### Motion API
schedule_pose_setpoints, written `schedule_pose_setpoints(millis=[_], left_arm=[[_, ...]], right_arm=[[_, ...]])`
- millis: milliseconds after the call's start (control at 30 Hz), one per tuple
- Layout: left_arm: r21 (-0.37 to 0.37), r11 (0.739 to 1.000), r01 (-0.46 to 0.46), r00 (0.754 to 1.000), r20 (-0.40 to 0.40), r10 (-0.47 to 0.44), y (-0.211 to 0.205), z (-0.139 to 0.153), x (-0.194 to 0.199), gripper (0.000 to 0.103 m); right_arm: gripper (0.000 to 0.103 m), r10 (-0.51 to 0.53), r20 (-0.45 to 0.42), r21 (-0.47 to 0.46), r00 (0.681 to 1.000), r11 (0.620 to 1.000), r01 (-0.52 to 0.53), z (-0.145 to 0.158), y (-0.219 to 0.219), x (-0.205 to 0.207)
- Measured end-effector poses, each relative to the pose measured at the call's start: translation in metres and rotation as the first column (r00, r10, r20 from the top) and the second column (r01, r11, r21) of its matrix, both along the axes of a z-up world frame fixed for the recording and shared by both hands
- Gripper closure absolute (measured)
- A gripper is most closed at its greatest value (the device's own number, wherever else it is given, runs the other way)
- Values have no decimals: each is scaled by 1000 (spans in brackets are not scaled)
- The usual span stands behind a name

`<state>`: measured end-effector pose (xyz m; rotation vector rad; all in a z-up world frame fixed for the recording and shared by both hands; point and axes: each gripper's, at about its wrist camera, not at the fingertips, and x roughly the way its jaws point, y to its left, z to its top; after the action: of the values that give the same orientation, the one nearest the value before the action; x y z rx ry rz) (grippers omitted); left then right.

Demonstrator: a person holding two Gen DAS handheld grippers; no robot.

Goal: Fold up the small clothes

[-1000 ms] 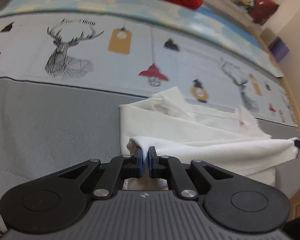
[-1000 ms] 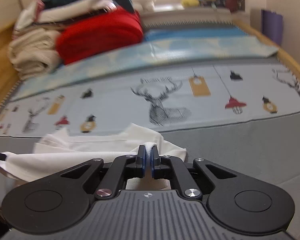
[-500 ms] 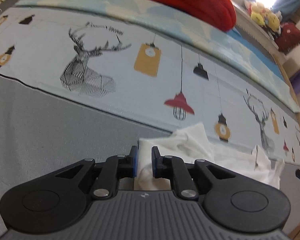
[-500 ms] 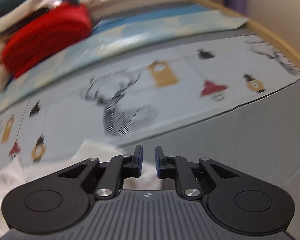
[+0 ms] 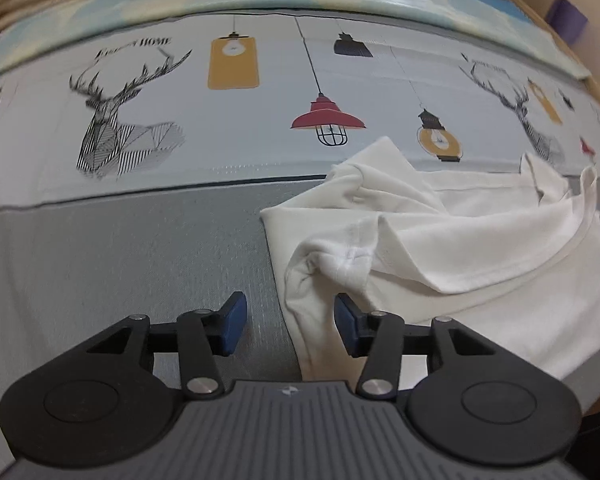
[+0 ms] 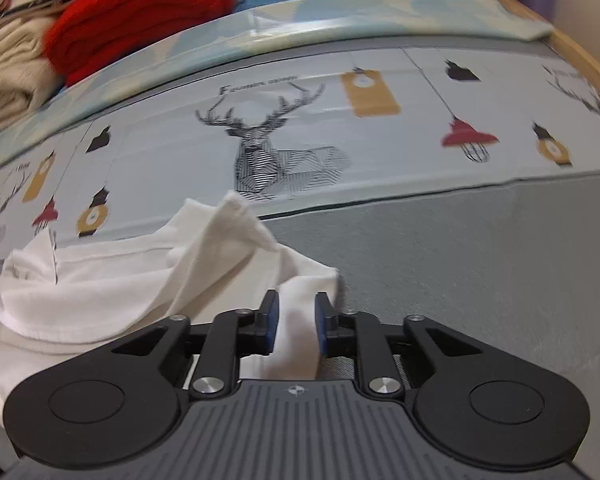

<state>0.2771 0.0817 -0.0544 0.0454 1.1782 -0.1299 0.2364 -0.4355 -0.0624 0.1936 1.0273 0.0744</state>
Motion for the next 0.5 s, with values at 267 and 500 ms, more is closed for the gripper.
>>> schedule_pose_setpoints(millis=[267,500], left_arm=[[-7,1000,2,1000,29,-2,-11,-8,26,49],[-75,993,-92,992,76,98,-2,-10,53,51]], right_arm=[[74,72,-18,-35,997,997,-72,-17,25,27],[73,52,-34,-17,998,998,-53,-33,30,56]])
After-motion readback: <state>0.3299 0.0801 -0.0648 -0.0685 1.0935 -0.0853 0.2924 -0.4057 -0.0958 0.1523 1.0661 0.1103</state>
